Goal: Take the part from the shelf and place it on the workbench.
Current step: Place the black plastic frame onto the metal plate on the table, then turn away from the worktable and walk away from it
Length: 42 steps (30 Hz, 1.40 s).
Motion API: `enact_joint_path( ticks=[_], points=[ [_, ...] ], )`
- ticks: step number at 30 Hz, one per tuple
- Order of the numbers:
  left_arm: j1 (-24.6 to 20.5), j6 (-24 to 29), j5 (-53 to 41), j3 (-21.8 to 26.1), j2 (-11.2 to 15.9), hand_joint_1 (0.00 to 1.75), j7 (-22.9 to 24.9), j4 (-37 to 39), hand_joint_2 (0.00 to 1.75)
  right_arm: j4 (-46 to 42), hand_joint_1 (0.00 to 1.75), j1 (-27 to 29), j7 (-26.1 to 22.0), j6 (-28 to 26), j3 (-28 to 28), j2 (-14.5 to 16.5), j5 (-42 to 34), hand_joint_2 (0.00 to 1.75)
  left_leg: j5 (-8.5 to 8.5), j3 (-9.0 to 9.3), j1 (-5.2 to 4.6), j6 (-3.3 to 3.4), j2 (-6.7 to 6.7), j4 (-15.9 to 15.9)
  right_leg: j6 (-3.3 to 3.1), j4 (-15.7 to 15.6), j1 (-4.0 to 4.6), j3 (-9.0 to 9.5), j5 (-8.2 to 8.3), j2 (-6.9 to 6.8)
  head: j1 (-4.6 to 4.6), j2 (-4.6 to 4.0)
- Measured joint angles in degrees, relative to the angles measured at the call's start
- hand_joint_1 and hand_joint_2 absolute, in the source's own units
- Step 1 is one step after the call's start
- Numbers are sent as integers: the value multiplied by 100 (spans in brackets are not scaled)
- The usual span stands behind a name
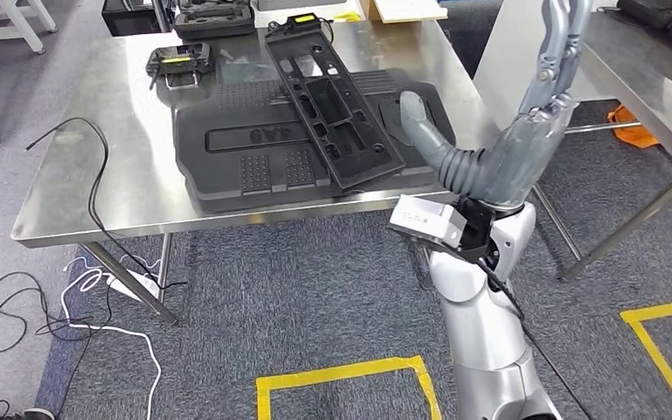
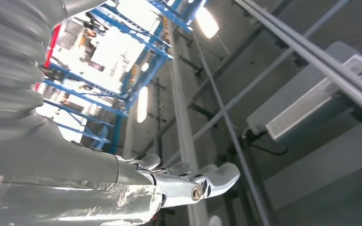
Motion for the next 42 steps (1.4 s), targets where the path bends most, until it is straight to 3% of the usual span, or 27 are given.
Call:
enact_joint_path(
  ticks=[2, 4, 7, 9, 10, 11, 13, 15, 18, 19, 21, 23, 24, 25, 26, 28, 30, 32, 34, 36, 38, 39, 40, 41, 42],
  points=[
    [-1, 0, 0, 0, 0, 0, 2, 0, 0, 2, 0, 0, 2, 0, 0, 1, 0, 175, 20, -21, -4, -66, -3, 2, -61, -27, -7, -33, 48, 4, -8, 0],
    [-2, 0, 0, 0, 1, 0, 3, 0, 0, 3, 0, -4, 1, -1, 0, 4, 1, 175, -142, -87, -4, -125, -15, 178, -132, -65, -37, -56, 109, -12, -34, 0],
    [4, 0, 0, 0, 2, 0, 6, 0, 0, 6, 0, -1, 0, -1, 1, 10, 2, 175, -749, -451, 20, -198, -22, 1171, -193, -73, -38, -133, 171, -36, -92, 0],
    [10, 0, 0, 0, 2, 0, 10, 0, 0, 16, 0, 5, 0, -1, 2, 11, 1, 175, -917, -585, 29, -221, -22, 1631, -195, -60, -32, -184, 200, -44, -102, 0],
    [11, 0, 0, 0, 2, 0, 14, 0, 0, 22, 0, 7, 0, -1, 2, 11, -1, 175, -837, -491, 32, -221, -22, 1533, -188, -50, -32, -204, 212, -43, -107, 0],
    [10, 0, 0, 0, 2, 0, 18, 0, 0, 27, 0, 8, -1, -1, 2, 11, -3, 175, -678, -299, 35, -214, -22, 1229, -180, -36, -34, -217, 219, -43, -109, 0],
    [5, 0, 0, 0, 2, 0, 24, 0, 0, 30, 0, 6, -7, -1, 2, 11, -7, 175, -382, 147, 32, -183, -24, 401, -151, 9, -25, -246, 225, -42, -119, 0],
    [2, 0, 0, 0, 2, 0, 29, 0, 0, 31, 0, 2, -16, 0, 2, 12, -8, 175, -302, 315, 17, -138, -28, 0, -96, 46, -8, -288, 241, -41, -122, 0],
    [9, 0, 2, 0, 1, 0, 38, 1, 0, 32, 0, 3, -20, 0, 2, 13, -8, 175, -257, 285, 11, -35, -24, -33, -6, 60, -12, -321, 261, -39, -119, 0],
    [6, 0, 2, 0, 1, 0, 40, 1, 0, 32, 0, 0, -19, -1, 1, 12, -8, 175, -226, 271, 18, 14, -16, -50, 23, 130, -20, -351, 188, -33, -106, 0],
    [-8, 0, 1, 0, 0, 0, 40, 0, 0, 32, 0, -2, -19, -1, 1, 11, -8, 175, -166, 220, 31, 94, 3, -74, 77, 595, -36, -536, -162, -18, -60, 0],
    [-12, 0, 0, 0, -1, 0, 41, 0, 0, 32, 0, 11, -17, -1, 2, 10, -8, 175, -126, 153, 23, 122, 12, -69, 111, 1357, -42, -827, -574, -12, -20, 0],
    [-10, 0, 0, 0, -1, 0, 43, 0, 0, 32, 0, 26, -17, -1, 2, 10, -9, 175, -109, 125, 19, 123, 14, -64, 118, 1617, -44, -908, -665, -12, -14, 0],
    [-9, 0, 0, 0, -1, 0, 45, 0, 0, 33, 0, 36, -17, -1, 2, 9, -9, 175, -96, 104, 16, 119, 15, -58, 116, 1675, -45, -889, -647, -12, -8, 0],
    [-9, 0, 0, 0, -1, 0, 47, 0, 0, 33, 0, 41, -17, -1, 2, 8, -9, 175, -86, 92, 16, 112, 14, -51, 106, 1499, -46, -760, -527, -12, -2, 0],
    [-12, 0, 0, 0, -1, 0, 49, 1, 0, 34, 0, 36, -22, -1, 2, 7, -9, 175, -72, 82, 13, 94, 11, -36, 67, 674, -44, -283, -174, -12, 12, 0],
    [-18, 0, 0, 0, -1, 0, 49, 1, 0, 34, 0, 26, -26, -1, 2, 6, -9, 175, -51, 53, -2, 44, 8, -13, 25, 67, -21, 4, -4, -5, 19, 0],
    [-22, 0, 0, 0, -1, 0, 49, 0, 0, 34, 0, 29, -23, -1, 1, 4, -8, 175, -14, 21, -9, -27, 9, -10, -13, -19, 6, -5, 10, 9, 12, 0],
    [-22, 0, 0, 0, -1, 0, 49, 0, 0, 34, 0, 31, -18, -1, 1, 3, -8, 175, -55, -6, -10, -90, 3, 33, -80, -50, -22, -28, 69, 1, 2, 0],
    [-22, 0, 0, 0, -1, 0, 49, 0, 0, 34, 0, 26, -16, -1, 2, 4, -8, 175, -351, -145, -6, -143, -9, 407, -152, -93, -52, -61, 134, -19, -39, 0],
    [-17, 0, 0, 0, -1, 0, 49, 0, 0, 34, 0, 29, -15, -1, 2, 4, -8, 175, -784, -419, 11, -181, -12, 1159, -184, -80, -41, -128, 172, -29, -84, 0],
    [-12, 0, 0, 0, -1, 0, 49, 0, 0, 34, 0, 34, -15, -1, 2, 4, -8, 175, -916, -523, 16, -193, -11, 1471, -187, -68, -37, -162, 187, -32, -94, 0],
    [-6, 0, 0, 0, -1, 0, 49, 0, 0, 34, 0, 38, -14, -1, 2, 3, -8, 175, -942, -539, 19, -197, -11, 1602, -183, -54, -33, -193, 201, -32, -101, 0],
    [-2, 0, 0, 0, -1, 0, 49, 0, 0, 34, 0, 41, -14, -1, 2, 3, -8, 175, -852, -435, 19, -191, -11, 1487, -175, -39, -32, -215, 212, -30, -108, 0],
    [0, 0, 0, 0, -1, 0, 49, 0, 0, 34, 0, 42, -13, -1, 2, 2, -8, 175, -681, -233, 19, -178, -11, 1163, -168, -23, -33, -229, 218, -28, -114, 0]
  ],
)
